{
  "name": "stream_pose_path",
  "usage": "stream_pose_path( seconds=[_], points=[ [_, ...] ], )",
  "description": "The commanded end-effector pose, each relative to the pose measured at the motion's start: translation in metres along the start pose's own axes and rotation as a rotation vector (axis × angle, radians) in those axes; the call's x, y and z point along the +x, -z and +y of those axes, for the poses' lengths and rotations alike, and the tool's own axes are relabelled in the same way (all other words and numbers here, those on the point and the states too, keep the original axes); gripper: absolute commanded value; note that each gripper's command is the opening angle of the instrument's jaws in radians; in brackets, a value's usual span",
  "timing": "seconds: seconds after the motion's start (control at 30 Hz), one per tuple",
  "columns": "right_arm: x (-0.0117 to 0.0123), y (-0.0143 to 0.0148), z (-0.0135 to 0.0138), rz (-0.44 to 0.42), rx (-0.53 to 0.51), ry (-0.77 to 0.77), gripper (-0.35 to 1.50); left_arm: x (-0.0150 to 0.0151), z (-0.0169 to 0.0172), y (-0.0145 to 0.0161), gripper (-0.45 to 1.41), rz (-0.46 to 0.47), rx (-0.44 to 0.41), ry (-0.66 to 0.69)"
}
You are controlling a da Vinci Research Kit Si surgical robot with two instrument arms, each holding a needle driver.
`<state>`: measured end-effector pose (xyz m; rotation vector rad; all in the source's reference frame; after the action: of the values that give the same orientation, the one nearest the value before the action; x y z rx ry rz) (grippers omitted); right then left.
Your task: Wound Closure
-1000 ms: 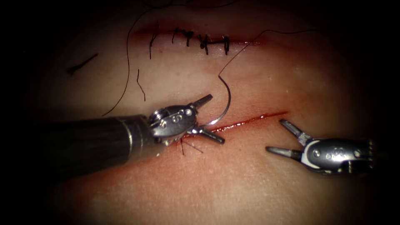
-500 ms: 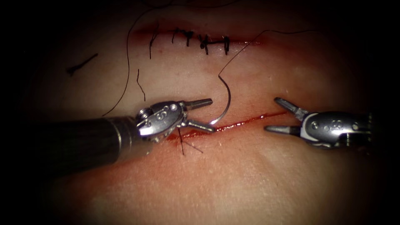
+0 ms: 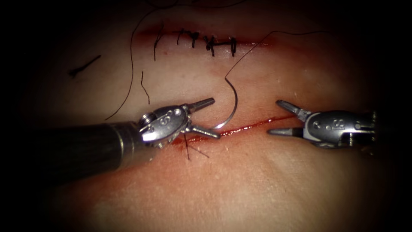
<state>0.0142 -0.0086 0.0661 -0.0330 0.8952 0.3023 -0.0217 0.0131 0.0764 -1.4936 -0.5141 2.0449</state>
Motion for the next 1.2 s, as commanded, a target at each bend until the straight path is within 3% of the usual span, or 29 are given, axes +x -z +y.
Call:
stream_pose_path(
  seconds=[0.03, 0.37, 0.53, 0.87, 1.0, 1.2],
  points=[
    [-0.0004, -0.0005, -0.0005, 0.001, 0.003, -0.001, 1.05, -0.0006, -0.0001, -0.0008, 0.81, -0.007, 0.001, 0.001],
    [-0.0011, 0.0007, 0.0001, 0.005, 0.015, -0.01, 1.06, -0.0028, 0.001, -0.0037, 0.71, -0.236, 0.174, 0.033],
    [-0.0009, 0.0008, 0.0, 0.004, 0.015, -0.011, 1.08, -0.0034, 0.0004, -0.0048, 0.67, -0.284, 0.208, 0.042],
    [-0.0008, 0.0004, -0.0005, 0.002, 0.013, -0.009, 1.1, -0.0042, -0.0021, -0.0047, 0.59, -0.292, 0.243, 0.109],
    [-0.0005, 0.0001, -0.0007, -0.003, 0.014, -0.01, 1.1, -0.005, -0.0025, -0.0051, 0.42, -0.288, 0.221, 0.118],
    [-0.0002, -0.0003, -0.001, -0.007, 0.012, -0.011, 1.11, -0.0063, -0.0027, -0.0064, 0.39, -0.283, 0.191, 0.125]
  ],
)
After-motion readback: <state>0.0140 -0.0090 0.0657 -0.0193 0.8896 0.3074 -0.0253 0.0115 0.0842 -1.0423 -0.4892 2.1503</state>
